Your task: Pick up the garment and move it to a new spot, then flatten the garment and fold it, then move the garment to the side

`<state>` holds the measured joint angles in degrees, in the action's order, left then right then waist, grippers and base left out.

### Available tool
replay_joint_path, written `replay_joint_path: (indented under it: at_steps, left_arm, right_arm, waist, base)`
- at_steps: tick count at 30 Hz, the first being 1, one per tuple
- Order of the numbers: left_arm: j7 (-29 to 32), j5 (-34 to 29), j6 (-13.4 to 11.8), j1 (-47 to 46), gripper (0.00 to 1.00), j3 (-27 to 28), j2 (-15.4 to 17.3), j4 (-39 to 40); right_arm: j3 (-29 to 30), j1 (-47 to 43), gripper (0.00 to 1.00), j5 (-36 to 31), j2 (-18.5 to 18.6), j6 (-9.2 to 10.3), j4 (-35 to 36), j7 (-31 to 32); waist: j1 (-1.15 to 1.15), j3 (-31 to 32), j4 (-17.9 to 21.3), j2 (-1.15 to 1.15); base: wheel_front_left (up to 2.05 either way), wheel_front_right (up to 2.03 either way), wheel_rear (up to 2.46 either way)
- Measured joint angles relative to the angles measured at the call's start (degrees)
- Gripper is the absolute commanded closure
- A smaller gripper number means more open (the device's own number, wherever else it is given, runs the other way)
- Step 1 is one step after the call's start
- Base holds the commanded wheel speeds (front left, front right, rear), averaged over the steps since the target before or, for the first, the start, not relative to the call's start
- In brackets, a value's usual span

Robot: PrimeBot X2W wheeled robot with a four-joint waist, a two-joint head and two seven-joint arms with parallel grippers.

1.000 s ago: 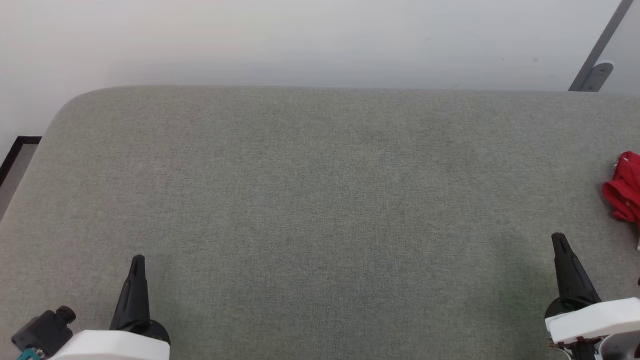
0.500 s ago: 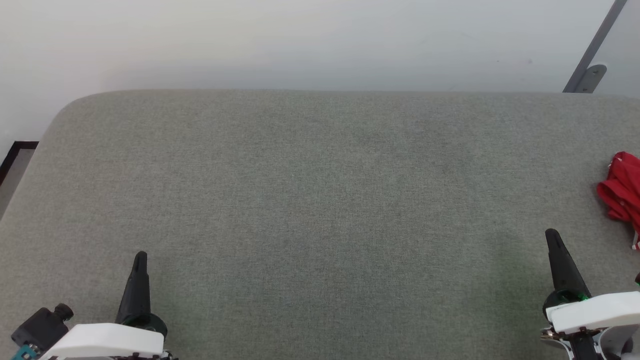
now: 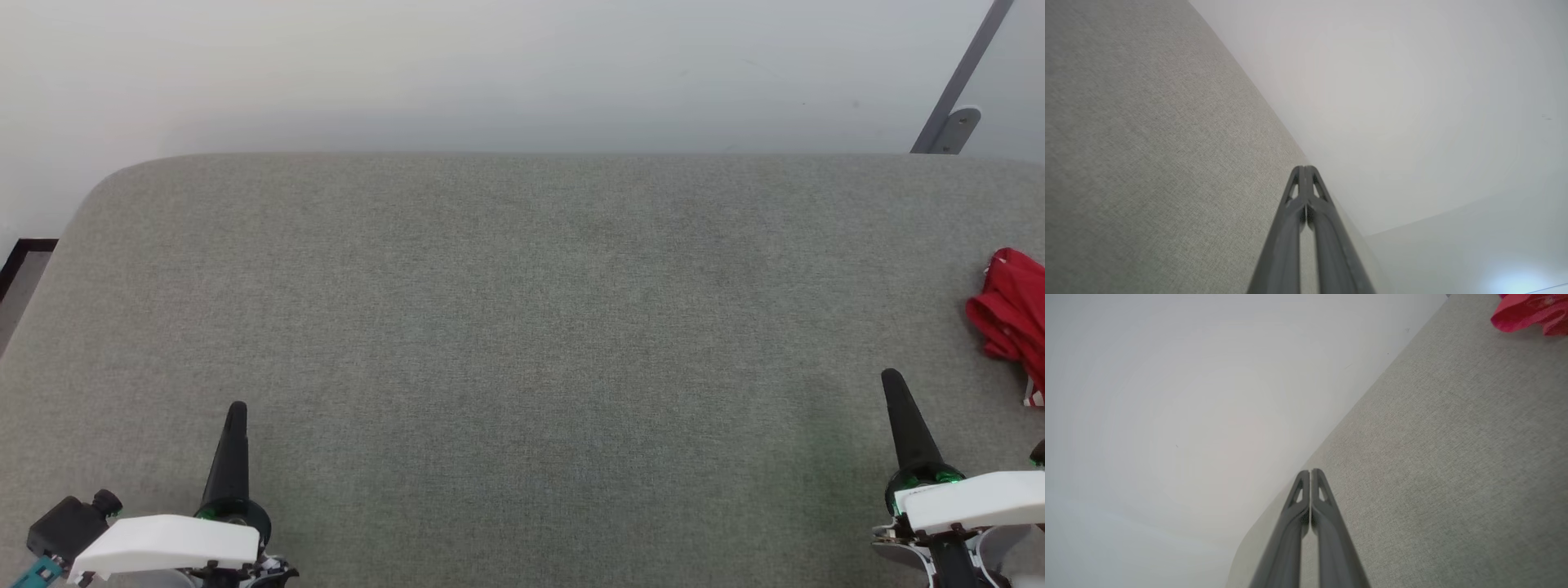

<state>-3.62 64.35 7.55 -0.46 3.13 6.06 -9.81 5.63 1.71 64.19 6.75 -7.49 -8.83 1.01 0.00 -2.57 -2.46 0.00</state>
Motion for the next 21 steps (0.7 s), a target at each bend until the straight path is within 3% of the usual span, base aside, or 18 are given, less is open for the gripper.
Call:
replay_joint_path:
  at_steps: [21]
  left_arm:
    - [3.14,10.62,0.0,-1.81,1.0,0.58,-0.62,-1.52]
  right_arm:
    - [0.21,1.31,1.0,10.18,-1.31,0.0,-1.97,1.87]
  waist:
    - [0.0,0.72,0.74,0.0]
  base:
    - [0.0,0.0,0.0]
